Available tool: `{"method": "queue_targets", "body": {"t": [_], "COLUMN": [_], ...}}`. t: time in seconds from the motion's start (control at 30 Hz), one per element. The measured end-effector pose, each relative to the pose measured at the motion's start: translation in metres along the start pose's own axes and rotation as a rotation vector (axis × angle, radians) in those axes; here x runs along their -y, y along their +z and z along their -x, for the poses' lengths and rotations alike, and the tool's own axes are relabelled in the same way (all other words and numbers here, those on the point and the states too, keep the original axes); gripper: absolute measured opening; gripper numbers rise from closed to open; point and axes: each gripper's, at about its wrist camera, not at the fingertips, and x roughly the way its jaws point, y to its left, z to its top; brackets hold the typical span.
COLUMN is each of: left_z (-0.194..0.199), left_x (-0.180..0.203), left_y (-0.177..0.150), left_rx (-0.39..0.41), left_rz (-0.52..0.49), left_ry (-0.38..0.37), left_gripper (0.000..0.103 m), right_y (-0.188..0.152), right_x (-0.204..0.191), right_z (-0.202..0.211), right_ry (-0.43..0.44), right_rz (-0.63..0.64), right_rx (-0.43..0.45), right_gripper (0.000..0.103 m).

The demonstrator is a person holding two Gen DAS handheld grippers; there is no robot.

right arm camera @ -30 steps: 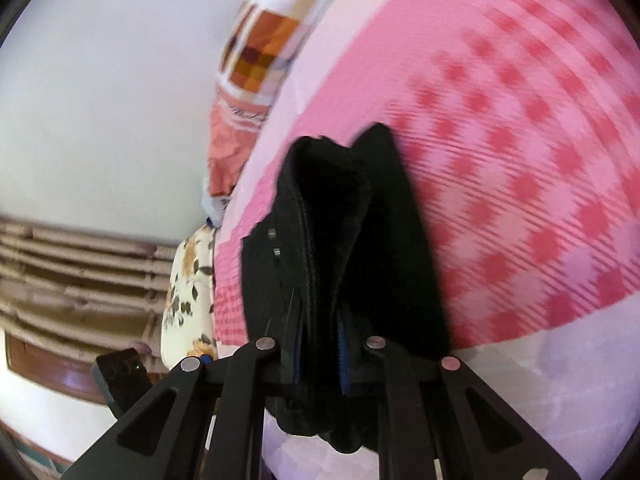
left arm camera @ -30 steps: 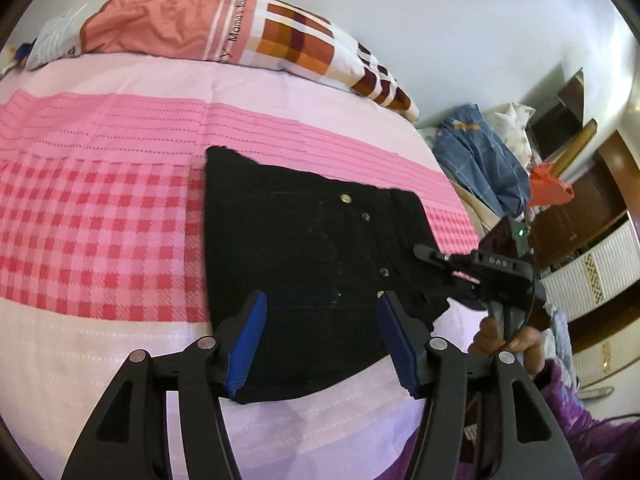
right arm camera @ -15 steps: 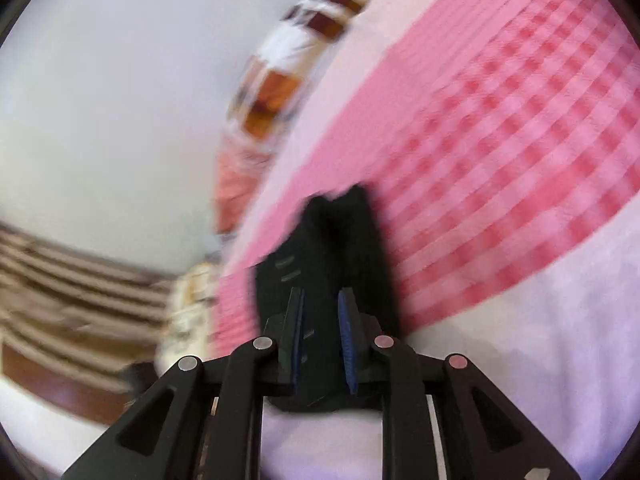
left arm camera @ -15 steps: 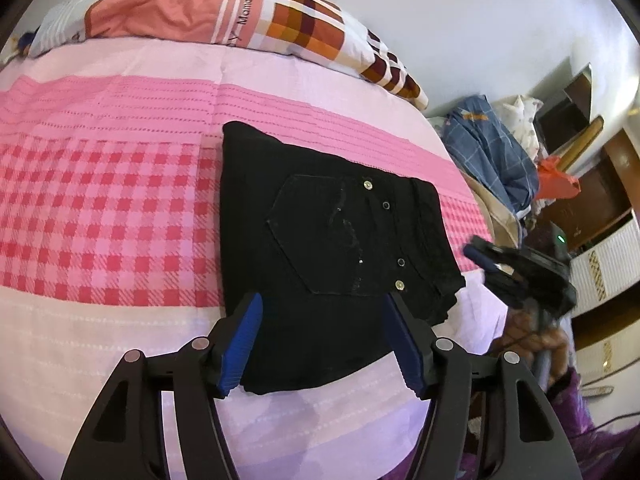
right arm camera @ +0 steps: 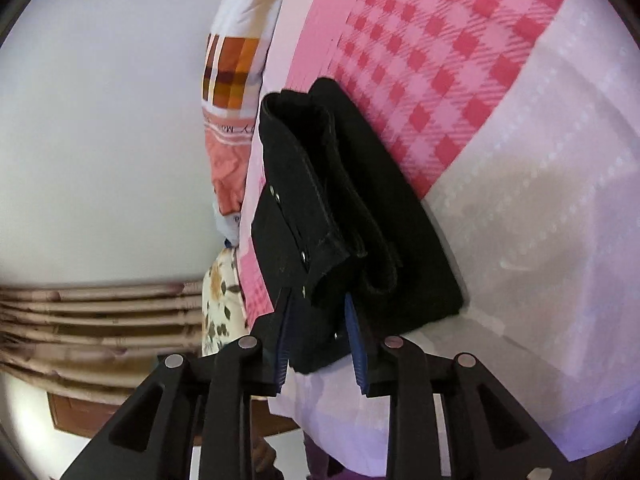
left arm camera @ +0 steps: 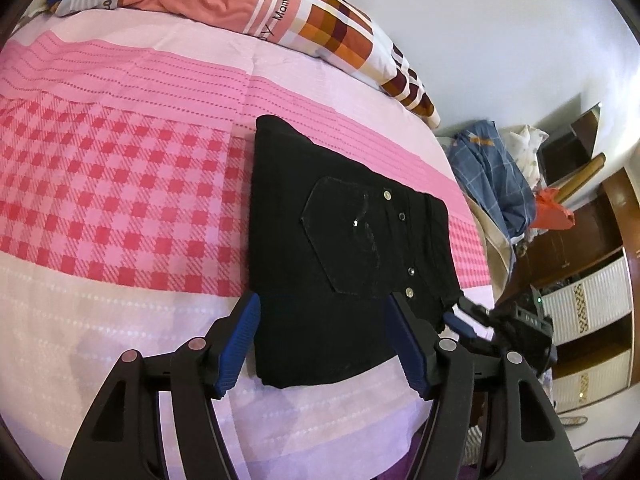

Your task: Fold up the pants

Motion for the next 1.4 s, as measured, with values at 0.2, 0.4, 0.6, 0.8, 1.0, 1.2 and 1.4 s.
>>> {"method": "queue_targets", "body": {"t": [0.2,0.4,0.6,0.8,1.0,1.2,1.4], "left_z": [-0.005,-0.006,0.0,0.0,-0.002,-0.005,-0.005], "left_x": [-0.002,0.0,-0.002,-0.013,-0.016,-0.017,-0.017], "left_y": [-0.003,-0.004,-0.003,-0.001,-0.002,-0.003,0.0], "left_rx": [-0.016,-0.023,-0.008,-0.013,-0.022,-0.035,-0.029], "left_rz": [0.011,0.012,0.01,0.038,0.052,0.053,0.068], "left_ry": [-0.01,-0.008,0.0,0.005,0.003,0.008,0.005], "left_gripper": [0.067,0.067,0.067,0.07,0.07,0.071,0.071], "right_y": [0.002,0.003,-0.012,-0.017,-0.012,-0.008,0.001], "right_x": [-0.008,-0.009,-0.031,0.013,0.01,0.001,0.009], "right_z": [-0.004,-0.008,0.013,0.009,0.004,0.02,0.05], "right_ry": [-0.018,-0.117,-0.079,-0.073,-0.043,-0.066,-0.067], "right_rz": [-0.034,0.015,0.105,-0.013,-0.027,0.009,-0.024], "right_rx": [0.054,0.084,0.096,0.067,0.03,0.057,0.105], "right_gripper": [0.05,0.017,0.012,0.011,0.014,0.021,0.043]}}
